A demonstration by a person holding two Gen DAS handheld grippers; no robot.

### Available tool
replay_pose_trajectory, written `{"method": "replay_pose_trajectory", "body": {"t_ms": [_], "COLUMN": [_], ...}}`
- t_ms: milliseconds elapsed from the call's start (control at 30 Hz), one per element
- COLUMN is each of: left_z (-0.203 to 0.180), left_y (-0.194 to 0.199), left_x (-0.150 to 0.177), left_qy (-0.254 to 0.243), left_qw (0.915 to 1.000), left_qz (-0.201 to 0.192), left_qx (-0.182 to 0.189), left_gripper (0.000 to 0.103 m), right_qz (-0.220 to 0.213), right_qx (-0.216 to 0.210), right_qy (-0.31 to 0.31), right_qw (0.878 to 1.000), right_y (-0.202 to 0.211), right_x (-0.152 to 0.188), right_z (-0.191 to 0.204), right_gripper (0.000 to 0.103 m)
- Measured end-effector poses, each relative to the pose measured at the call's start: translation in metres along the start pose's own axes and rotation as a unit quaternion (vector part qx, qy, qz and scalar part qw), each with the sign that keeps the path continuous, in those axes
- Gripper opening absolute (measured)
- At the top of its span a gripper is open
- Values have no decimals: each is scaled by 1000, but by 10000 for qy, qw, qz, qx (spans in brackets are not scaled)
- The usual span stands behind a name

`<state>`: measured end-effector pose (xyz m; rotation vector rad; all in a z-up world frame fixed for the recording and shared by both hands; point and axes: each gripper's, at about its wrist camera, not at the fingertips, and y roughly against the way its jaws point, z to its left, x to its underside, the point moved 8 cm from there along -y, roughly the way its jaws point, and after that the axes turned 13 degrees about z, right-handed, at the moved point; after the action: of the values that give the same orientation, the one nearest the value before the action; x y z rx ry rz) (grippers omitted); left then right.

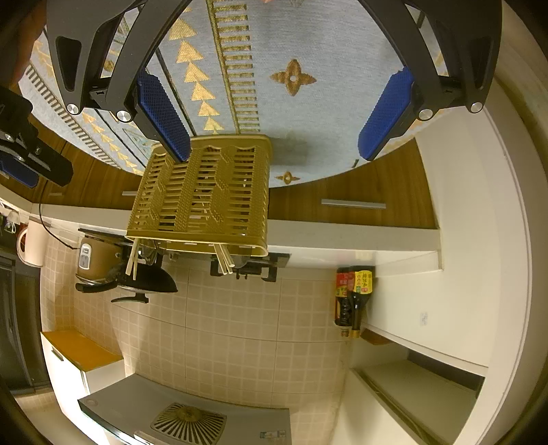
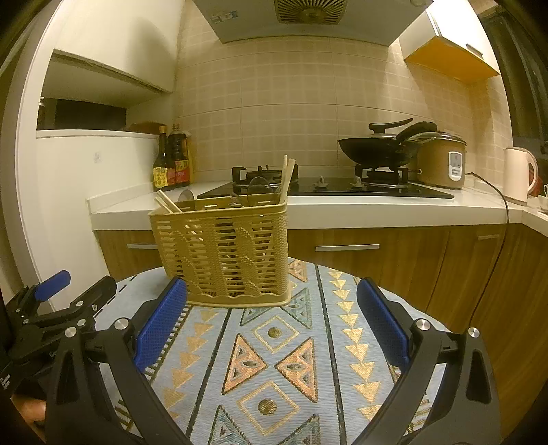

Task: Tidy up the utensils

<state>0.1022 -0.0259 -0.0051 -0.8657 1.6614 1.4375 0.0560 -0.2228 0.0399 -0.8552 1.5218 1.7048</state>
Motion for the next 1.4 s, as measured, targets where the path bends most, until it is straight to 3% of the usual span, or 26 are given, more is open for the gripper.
{"method": "replay_pose_trajectory", "body": {"t_ms": [1400], "left_z": [0], "left_y": [-2], "left_x": [-1], "left_qy": [-53], "left_qw": [9999], "left_qz": [5], "left_qx": [-112], "left_gripper": [95], "right_qz": [3], "right_qx": [-11], "right_qy": [-77], "right_qw": [10000], "right_y": [0], "right_x": [0], "right_z": [-2], "right_gripper": [95]}}
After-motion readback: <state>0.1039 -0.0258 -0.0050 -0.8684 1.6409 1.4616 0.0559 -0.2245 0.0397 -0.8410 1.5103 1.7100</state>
